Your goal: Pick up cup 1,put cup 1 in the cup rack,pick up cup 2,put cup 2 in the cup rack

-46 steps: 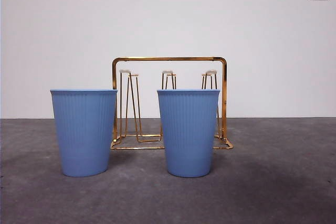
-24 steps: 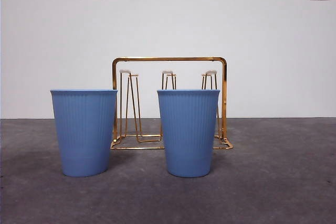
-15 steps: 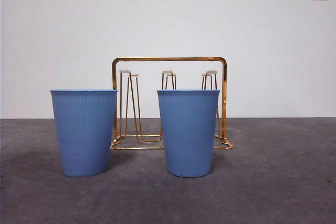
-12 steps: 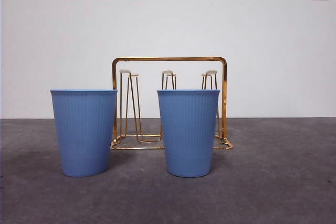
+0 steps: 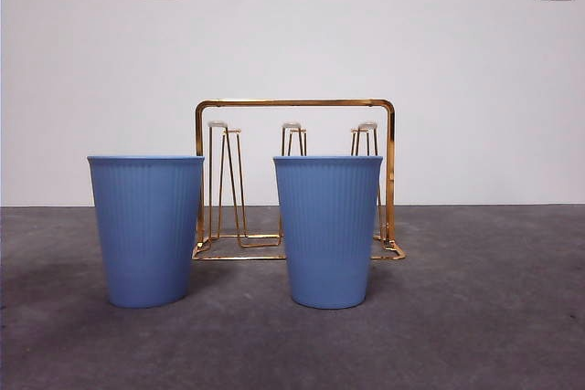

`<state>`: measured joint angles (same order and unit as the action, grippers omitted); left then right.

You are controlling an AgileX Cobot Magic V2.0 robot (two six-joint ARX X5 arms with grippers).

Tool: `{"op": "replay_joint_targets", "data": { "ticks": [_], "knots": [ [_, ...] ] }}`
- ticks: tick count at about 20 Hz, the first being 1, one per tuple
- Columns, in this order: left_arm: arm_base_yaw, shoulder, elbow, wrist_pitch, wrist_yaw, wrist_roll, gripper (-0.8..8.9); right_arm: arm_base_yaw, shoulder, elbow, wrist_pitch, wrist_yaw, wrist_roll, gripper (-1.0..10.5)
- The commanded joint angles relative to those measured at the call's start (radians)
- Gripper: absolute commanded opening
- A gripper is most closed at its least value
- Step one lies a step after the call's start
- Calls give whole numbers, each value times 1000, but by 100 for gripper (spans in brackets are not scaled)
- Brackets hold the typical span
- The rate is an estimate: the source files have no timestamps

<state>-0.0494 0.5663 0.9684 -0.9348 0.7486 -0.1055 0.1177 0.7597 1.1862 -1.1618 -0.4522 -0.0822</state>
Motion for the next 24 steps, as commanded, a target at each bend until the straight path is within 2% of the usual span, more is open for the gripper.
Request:
{"op": "replay_joint_targets", "data": {
  "ticks": [1, 3, 7, 13, 16, 19, 21, 24],
  "knots": [
    [-14, 8, 2, 42, 76, -4, 714, 2, 47, 4, 23, -33, 39, 566],
    [-30, 20, 2, 96, 145, -47, 714, 21, 113, 5, 56, -58, 61, 565],
    [-46, 51, 2, 157, 192, -78, 714, 127, 307, 6, 129, -49, 107, 563],
    [-50, 100, 2, 159, 201, -78, 714, 320, 612, 30, 249, 101, 178, 563],
    [-52, 116, 2, 167, 201, -78, 714, 396, 731, 80, 270, 209, 189, 562],
    [-66, 123, 2, 167, 201, -78, 714, 444, 820, 139, 283, 274, 199, 551],
    [-73, 127, 2, 167, 201, -78, 714, 462, 871, 162, 294, 314, 212, 470],
    [-86, 128, 2, 166, 201, -78, 714, 466, 933, 163, 306, 319, 219, 467]
  ]
}}
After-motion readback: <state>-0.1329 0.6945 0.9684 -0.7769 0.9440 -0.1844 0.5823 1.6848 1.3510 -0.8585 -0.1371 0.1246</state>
